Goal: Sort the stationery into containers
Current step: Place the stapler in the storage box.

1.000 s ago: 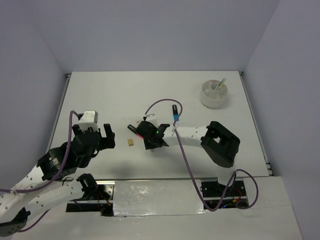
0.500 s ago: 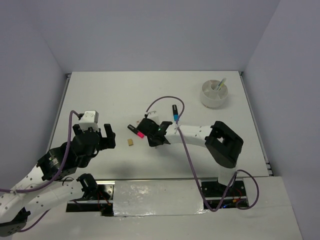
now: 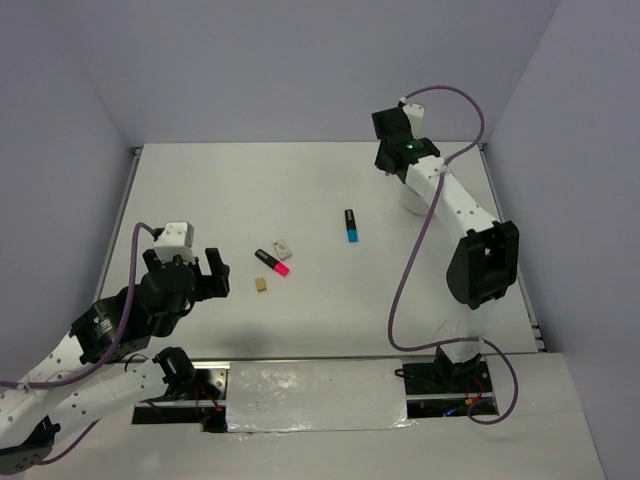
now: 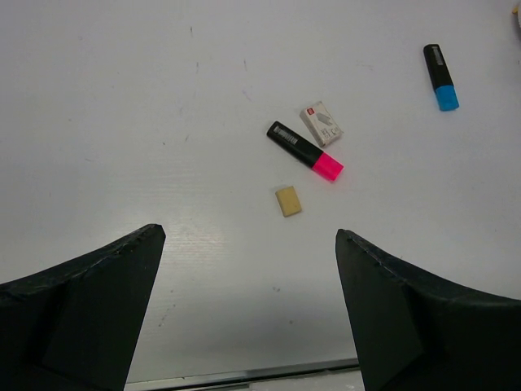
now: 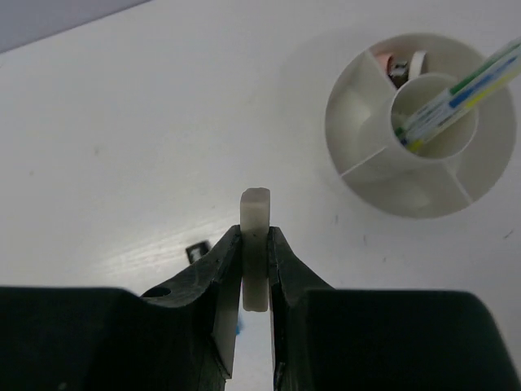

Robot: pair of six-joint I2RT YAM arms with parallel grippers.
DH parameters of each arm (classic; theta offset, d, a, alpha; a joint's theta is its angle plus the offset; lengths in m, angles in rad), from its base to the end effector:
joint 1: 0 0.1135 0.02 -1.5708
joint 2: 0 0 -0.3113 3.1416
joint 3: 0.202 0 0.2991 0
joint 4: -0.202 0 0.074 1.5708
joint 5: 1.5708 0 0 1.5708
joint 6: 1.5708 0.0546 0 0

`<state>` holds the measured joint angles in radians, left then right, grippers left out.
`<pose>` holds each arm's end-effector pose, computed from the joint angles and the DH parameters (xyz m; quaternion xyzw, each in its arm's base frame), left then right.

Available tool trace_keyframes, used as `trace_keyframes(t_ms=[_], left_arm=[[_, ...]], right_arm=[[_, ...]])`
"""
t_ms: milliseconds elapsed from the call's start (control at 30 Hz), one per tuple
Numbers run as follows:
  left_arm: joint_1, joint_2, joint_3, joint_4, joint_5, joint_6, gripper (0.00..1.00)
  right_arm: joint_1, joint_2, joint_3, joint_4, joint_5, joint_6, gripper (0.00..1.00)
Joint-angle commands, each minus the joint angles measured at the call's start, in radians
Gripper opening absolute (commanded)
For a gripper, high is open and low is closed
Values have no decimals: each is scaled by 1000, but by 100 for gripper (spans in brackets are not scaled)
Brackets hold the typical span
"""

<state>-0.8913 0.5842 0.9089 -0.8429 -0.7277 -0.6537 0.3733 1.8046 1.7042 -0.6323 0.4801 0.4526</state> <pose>0.1028 -0.0694 0.3787 -0.0817 0.8236 -0.1073 0.5510 0.4568 0.1518 0.3648 0.1318 0.8827 -0.0403 0.4492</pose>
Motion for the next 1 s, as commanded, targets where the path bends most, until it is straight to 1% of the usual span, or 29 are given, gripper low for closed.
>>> trace_keyframes(t_ms=[0,67,100,133,233,467,667,767,933,967], left_arm=[[5,-1,-10,39,5,26,99],[3,2,-10,42,8,29,99],[3,3,-8,42,8,31,99],[5,3,-8,41,10,29,99],[5,-4,-10,41,10,31,99],[5,-11,-16,61,34,48,99],[5,-4,-18,68,51,60,99],[5,-7,-16,71,56,63,99],[5,-14,-19,76,63,68,99],[5,-15,-19,77,63,68,99]], right_arm=[[-29,109,129,-55,70,-60,0],[-39,159,236,-95,109,-78,0],[-56,217,279,-121,139,-78,0],[-63,243,358,-163,152,-78,0],[-94,307,431,-182,166,-94,0],[-145,366,433,-179,164,-91,0],[-183,407,448,-176,155,-112,3],[-189,433,472,-184,149,-123,6],[-191,437,466,-172,149,-124,15],[-191,437,466,-170,144,-124,20]])
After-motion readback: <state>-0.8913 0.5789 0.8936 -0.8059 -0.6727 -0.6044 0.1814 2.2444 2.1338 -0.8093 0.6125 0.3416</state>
